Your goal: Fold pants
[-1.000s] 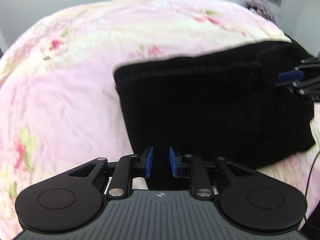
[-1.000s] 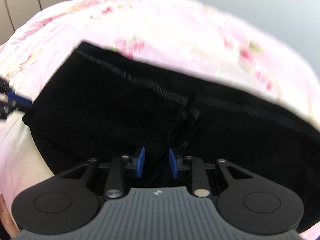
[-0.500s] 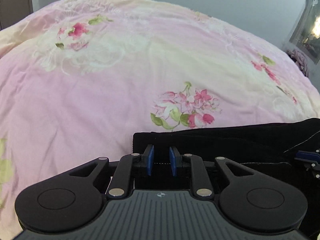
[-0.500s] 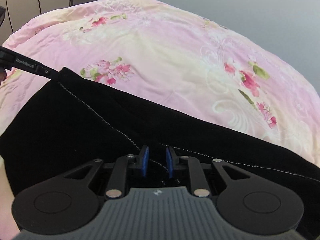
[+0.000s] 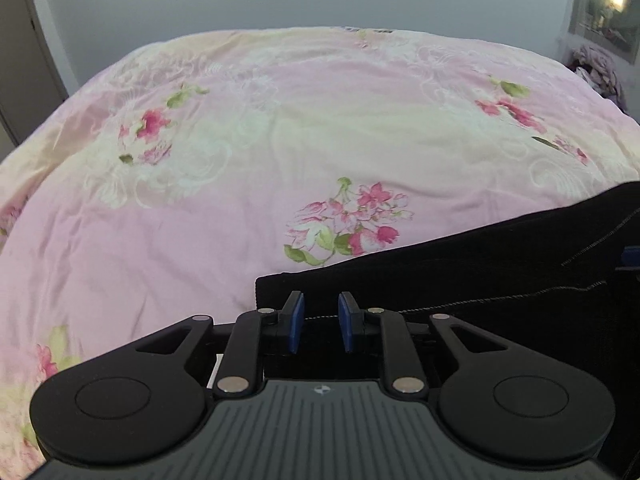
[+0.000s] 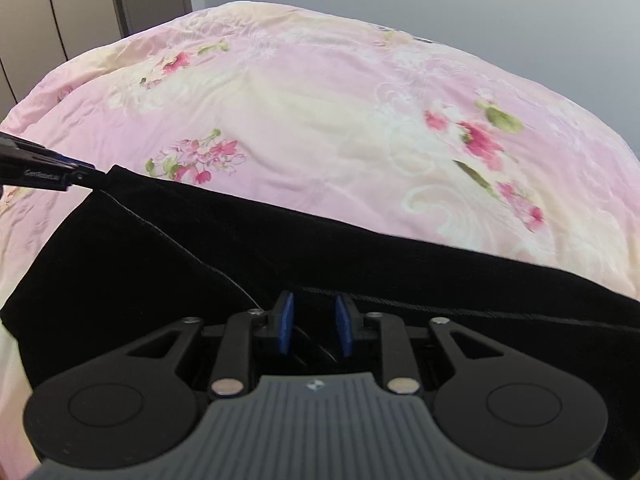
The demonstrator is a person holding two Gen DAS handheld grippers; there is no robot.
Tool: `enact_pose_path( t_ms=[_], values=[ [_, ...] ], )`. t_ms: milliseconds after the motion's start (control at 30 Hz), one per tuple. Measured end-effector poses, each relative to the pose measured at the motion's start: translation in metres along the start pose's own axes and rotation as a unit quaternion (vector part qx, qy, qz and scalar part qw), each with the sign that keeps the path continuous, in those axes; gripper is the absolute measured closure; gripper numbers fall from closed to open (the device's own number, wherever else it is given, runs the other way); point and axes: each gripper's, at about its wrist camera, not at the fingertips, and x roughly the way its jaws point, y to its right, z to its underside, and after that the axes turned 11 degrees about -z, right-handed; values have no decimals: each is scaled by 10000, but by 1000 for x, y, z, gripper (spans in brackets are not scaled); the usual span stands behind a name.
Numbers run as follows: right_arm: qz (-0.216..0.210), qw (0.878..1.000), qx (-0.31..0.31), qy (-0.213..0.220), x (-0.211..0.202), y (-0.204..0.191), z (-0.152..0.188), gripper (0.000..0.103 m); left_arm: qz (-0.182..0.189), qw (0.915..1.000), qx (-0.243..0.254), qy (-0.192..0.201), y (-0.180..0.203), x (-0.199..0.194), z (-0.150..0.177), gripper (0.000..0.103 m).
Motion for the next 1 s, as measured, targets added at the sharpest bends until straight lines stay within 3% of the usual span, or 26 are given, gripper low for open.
enact_pose_path(
  t_ms=[300,400,567,733,1000],
  values=[
    [339,9933,1073,-249,-110,111,57,51,1032,9910,851,-20,94,-68,-7,79],
    [519,9896,1311,-292,-149,148,69,39,1277,9861,1046,-164,127,-76,-9,79],
    [567,9789,1947,-251,-191,215,88,36,1445,9830,969,-592,163,-65,-12,79],
    [275,9583,2843,123,-201,276,115,34,1513,9804,841,-937,188,-43,-12,87],
    [-706,9180,3882,401,-156,338,144,35,1158,9800,1074,-1209,213,-12,-5,90]
  ],
)
